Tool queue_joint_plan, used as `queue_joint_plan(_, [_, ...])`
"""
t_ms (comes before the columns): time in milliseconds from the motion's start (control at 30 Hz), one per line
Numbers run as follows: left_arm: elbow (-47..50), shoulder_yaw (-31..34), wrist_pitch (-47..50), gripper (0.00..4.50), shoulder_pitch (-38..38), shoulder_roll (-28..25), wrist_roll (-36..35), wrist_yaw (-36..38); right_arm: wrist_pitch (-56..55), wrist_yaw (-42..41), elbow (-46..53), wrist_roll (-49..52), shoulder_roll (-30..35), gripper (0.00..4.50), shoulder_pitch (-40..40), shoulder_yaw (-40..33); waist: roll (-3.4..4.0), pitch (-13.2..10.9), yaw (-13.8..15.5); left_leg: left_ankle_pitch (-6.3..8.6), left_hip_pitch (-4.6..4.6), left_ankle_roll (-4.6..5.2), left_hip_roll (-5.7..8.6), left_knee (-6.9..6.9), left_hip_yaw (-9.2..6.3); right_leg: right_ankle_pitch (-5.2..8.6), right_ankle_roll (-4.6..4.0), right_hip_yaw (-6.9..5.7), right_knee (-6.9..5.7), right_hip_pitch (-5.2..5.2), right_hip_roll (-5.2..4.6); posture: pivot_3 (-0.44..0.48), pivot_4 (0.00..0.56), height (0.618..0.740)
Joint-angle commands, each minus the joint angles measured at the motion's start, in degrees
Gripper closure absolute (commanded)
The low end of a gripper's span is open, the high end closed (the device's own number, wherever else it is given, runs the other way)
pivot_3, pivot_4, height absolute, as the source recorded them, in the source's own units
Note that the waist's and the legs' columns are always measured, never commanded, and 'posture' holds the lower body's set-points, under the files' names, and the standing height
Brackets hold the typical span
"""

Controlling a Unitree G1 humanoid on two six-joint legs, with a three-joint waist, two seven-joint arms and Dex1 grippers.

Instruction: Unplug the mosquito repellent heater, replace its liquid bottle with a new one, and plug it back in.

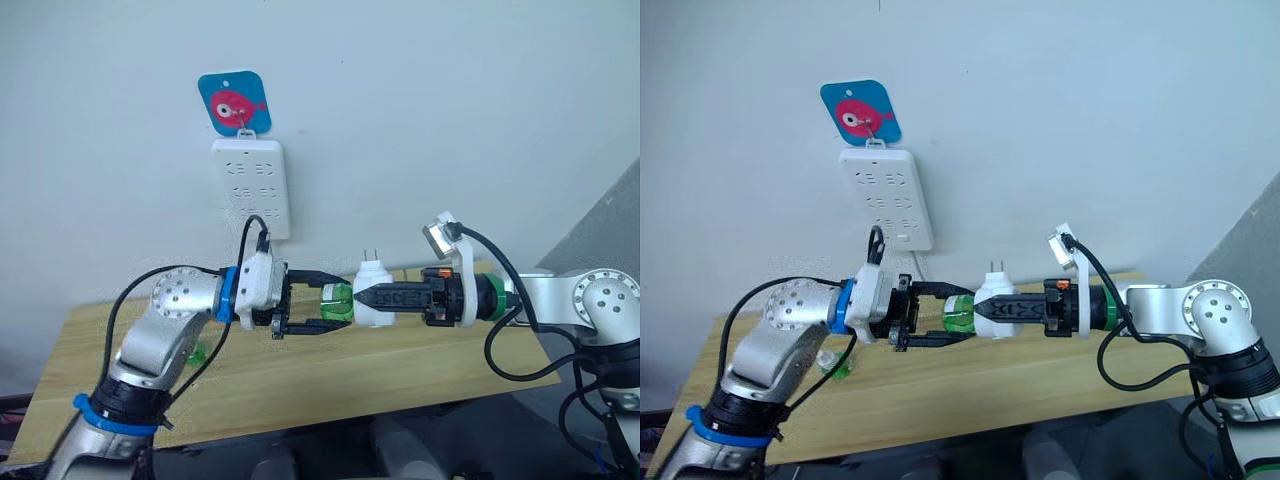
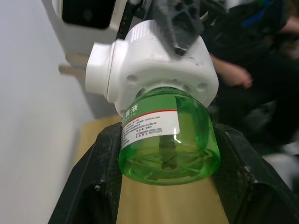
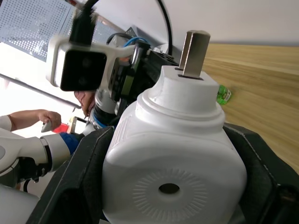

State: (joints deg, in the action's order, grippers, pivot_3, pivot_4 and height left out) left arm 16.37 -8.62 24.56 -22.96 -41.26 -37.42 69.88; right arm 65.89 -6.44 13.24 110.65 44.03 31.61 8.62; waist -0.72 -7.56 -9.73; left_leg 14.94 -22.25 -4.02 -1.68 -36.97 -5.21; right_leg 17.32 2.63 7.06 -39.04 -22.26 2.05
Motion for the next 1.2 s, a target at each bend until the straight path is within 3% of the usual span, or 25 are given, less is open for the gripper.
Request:
queue_joint_plan(33, [-2.5, 0.8, 24.4, 2.26, -5.8, -5.8, -9.5, -1.6, 1.4, -5.8, 4.1, -0.1, 1.1, 1.35, 4.0, -3.1, 0.0, -0.1, -0.1, 0.0, -0.05, 0.0, 0.0, -0.01, -0.06, 0.0, 0.0, -0.03, -0.01, -0.04, 0.01, -0.165, 0.099, 0.74])
queue_joint_plan(167, [-5.8, 1.5, 36.6, 2.26, -11.9, -6.1, -15.2, -3.7, 2.9, -9.7, 5.2, -2.3, 2.1, 1.36, 5.3, -3.5, 0.0, -0.2, -0.1, 0.0, -0.08, 0.0, 0.0, 0.04, -0.15, 0.01, 0.0, -0.15, 0.04, -0.05, 0.01, -0.168, 0.101, 0.74])
queue_joint_plan(400, [-2.6, 2.5, 30.9, 2.26, -11.0, -4.5, -13.6, -1.8, 1.7, -9.7, 5.2, -1.3, 1.9, 1.36, 5.5, -2.9, 0.09, -0.3, 0.0, 0.07, -0.14, 0.11, 0.0, 0.06, -0.27, 0.04, -0.06, -0.24, 0.05, -0.09, 0.01, -0.169, 0.102, 0.74])
queue_joint_plan(533, [-1.7, 2.7, 24.2, 0.93, -9.1, -4.6, -10.2, -0.3, 1.1, -8.8, 4.1, -0.1, 1.8, 1.36, 5.3, -2.7, 0.09, -0.3, 0.2, 0.06, -0.14, 0.11, 0.0, 0.03, -0.26, 0.04, -0.06, -0.22, 0.04, -0.08, 0.01, -0.163, 0.102, 0.74])
queue_joint_plan(633, [-0.2, 2.9, 14.7, 0.0, -6.2, -4.4, -4.1, -0.7, 0.6, -7.7, 3.1, 1.6, 2.2, 1.36, 5.0, -2.8, 0.09, -0.3, 0.2, 0.06, -0.14, 0.11, 0.0, 0.01, -0.23, 0.04, -0.06, -0.18, 0.04, -0.07, 0.01, -0.158, 0.104, 0.74])
queue_joint_plan(767, [0.1, 6.1, 4.2, 0.0, -1.6, -3.6, -0.3, 0.5, 0.4, -7.4, 1.7, 2.3, 2.6, 1.36, 3.5, -4.0, 0.1, -0.3, 0.2, 0.06, -0.14, 0.11, 0.0, 0.03, -0.19, 0.04, -0.06, -0.16, 0.05, -0.08, 0.0, -0.156, 0.106, 0.74])
queue_joint_plan(933, [-0.7, 9.8, -19.5, 0.0, 5.3, -0.3, 8.9, 1.9, -0.2, -6.2, 1.1, 2.3, 2.4, 1.38, 0.3, -5.8, 0.09, -0.3, 0.7, 0.07, -0.17, 0.11, 0.0, 0.02, -0.2, 0.03, -0.07, -0.17, 0.07, -0.08, -0.04, -0.151, 0.108, 0.74])
queue_joint_plan(1100, [-1.1, 10.6, -34.5, 0.0, 9.4, 5.2, 13.8, -0.1, -2.3, -2.5, 2.1, 2.3, 0.5, 1.38, -3.2, -6.4, 0.09, -0.3, 1.3, 0.07, -0.16, 0.11, 0.02, -0.02, -0.09, 0.02, -0.05, -0.08, 0.07, -0.07, -0.08, -0.151, 0.107, 0.74])
queue_joint_plan(1200, [-1.2, 9.9, -37.8, 0.0, 11.2, 6.8, 15.2, -1.4, -3.4, 0.8, 3.2, 2.3, 0.4, 1.38, -5.0, -5.4, 0.09, -0.3, 1.5, 0.07, -0.16, 0.11, 0.02, -0.03, -0.08, 0.01, -0.03, -0.07, 0.06, -0.07, -0.08, -0.161, 0.108, 0.74])
